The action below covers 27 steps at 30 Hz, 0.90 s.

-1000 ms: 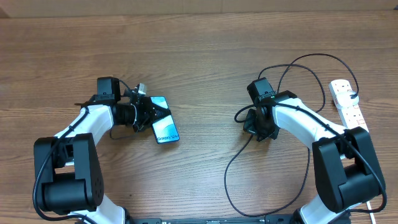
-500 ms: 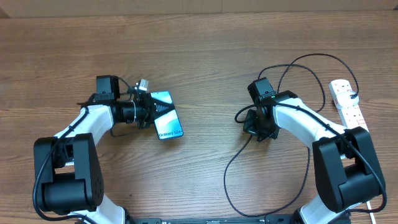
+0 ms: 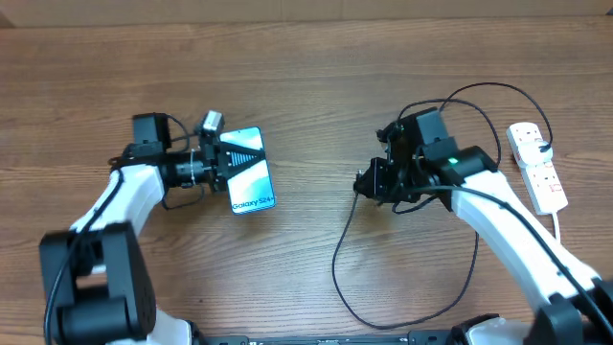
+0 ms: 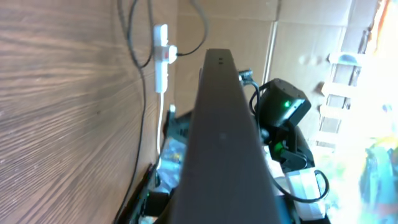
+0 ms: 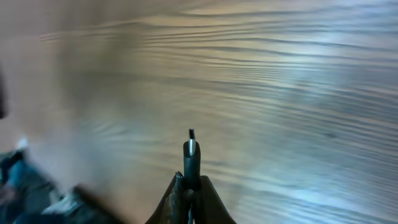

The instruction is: Plug charger to phone and switch on socket

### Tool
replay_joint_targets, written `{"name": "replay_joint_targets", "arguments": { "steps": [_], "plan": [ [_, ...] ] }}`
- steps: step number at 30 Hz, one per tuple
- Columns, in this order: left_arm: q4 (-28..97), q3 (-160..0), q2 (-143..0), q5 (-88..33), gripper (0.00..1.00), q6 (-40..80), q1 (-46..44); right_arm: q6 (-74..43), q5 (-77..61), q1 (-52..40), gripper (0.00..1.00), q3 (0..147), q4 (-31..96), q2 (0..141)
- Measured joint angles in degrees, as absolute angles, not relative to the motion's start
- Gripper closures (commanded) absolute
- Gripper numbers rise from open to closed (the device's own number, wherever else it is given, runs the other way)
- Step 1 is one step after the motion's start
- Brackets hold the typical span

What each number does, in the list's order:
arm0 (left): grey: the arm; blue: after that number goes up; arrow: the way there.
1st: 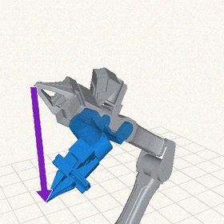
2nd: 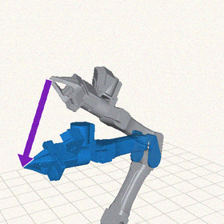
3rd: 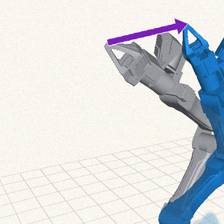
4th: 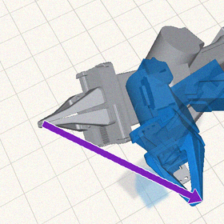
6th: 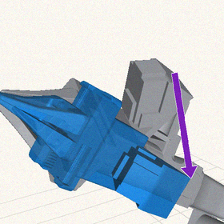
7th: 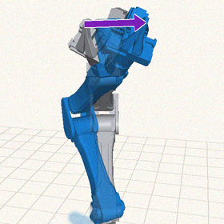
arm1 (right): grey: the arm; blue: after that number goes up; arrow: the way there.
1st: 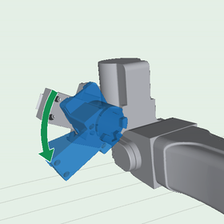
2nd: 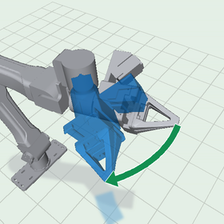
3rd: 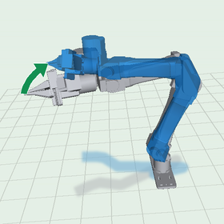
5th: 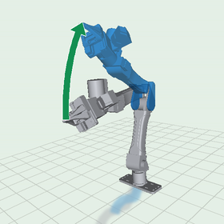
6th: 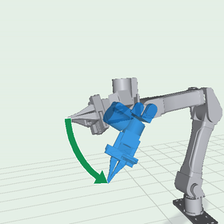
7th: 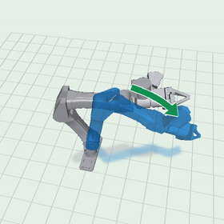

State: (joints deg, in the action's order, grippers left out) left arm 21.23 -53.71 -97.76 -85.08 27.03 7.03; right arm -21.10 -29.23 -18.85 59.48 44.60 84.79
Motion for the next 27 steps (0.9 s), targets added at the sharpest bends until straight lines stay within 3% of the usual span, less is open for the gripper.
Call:
{"name": "replay_joint_targets", "arguments": {
  "steps": [10, 27],
  "plan": [
    [17.0, -53.7, -80.4, -82.4, 0.96, 33.5, 11.0, -17.5, -43.2, -20.2, 0.96, 59.7, 42.4, 82.9],
    [16.3, -53.7, -79.7, -79.2, 0.96, 39.2, 11.2, -18.4, -49.8, -34.4, 0.96, 59.7, 30.1, 82.9]
  ]
}}
